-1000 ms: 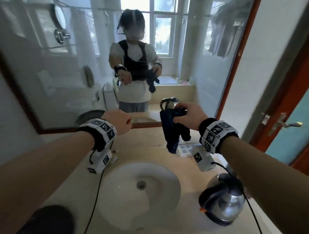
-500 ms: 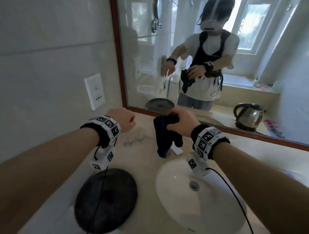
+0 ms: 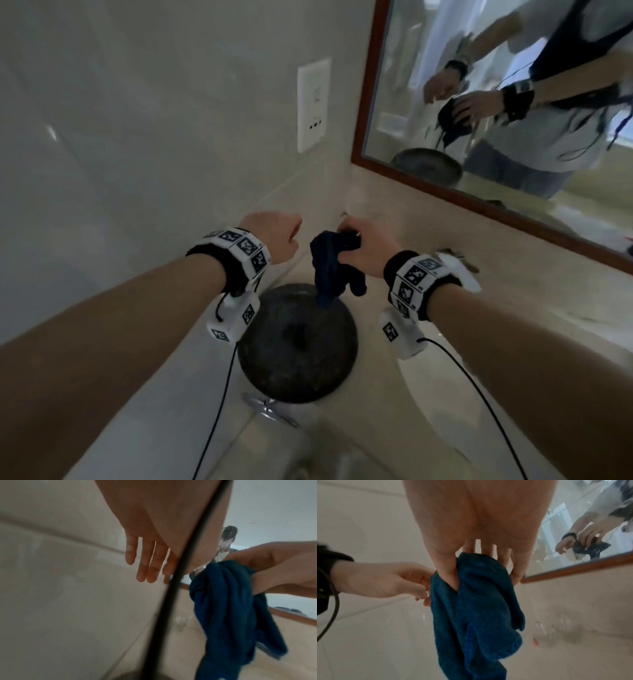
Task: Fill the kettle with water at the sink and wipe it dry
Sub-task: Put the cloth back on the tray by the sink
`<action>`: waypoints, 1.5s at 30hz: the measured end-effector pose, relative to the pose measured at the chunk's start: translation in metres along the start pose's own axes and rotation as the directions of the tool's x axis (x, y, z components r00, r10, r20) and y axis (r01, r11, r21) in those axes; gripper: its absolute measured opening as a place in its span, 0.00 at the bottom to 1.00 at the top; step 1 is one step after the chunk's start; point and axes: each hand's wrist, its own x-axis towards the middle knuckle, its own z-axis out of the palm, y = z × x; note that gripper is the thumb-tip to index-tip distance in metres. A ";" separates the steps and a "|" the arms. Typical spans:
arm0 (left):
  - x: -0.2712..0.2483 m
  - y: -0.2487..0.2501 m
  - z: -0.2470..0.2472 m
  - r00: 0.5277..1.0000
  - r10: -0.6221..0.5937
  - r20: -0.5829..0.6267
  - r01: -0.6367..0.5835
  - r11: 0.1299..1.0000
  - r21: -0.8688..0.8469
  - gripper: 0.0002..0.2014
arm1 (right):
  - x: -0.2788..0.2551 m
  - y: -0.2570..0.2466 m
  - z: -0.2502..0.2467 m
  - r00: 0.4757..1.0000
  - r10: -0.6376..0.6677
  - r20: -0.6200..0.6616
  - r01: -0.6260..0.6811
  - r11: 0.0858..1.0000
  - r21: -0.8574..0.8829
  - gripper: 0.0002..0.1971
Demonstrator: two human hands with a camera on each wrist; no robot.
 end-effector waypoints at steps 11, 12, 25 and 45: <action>-0.041 -0.034 0.154 0.969 -0.027 0.245 0.053 0.993 -0.101 0.07 | 0.021 0.047 0.183 0.962 0.093 0.258 -0.077 0.994 -0.073 0.17; -0.043 -0.037 0.158 0.963 -0.030 0.269 0.059 0.993 -0.099 0.07 | 0.020 0.048 0.191 0.956 0.104 0.275 -0.085 0.993 -0.079 0.18; 0.003 -0.001 0.093 0.975 0.102 0.199 -0.087 0.993 -0.079 0.07 | 0.013 0.046 0.089 0.976 0.150 0.158 -0.137 0.986 -0.090 0.25; 0.061 0.311 -0.151 0.800 0.589 -0.112 -0.554 0.798 0.238 0.10 | -0.203 0.104 -0.256 0.723 0.355 -0.593 -0.510 0.853 -0.110 0.14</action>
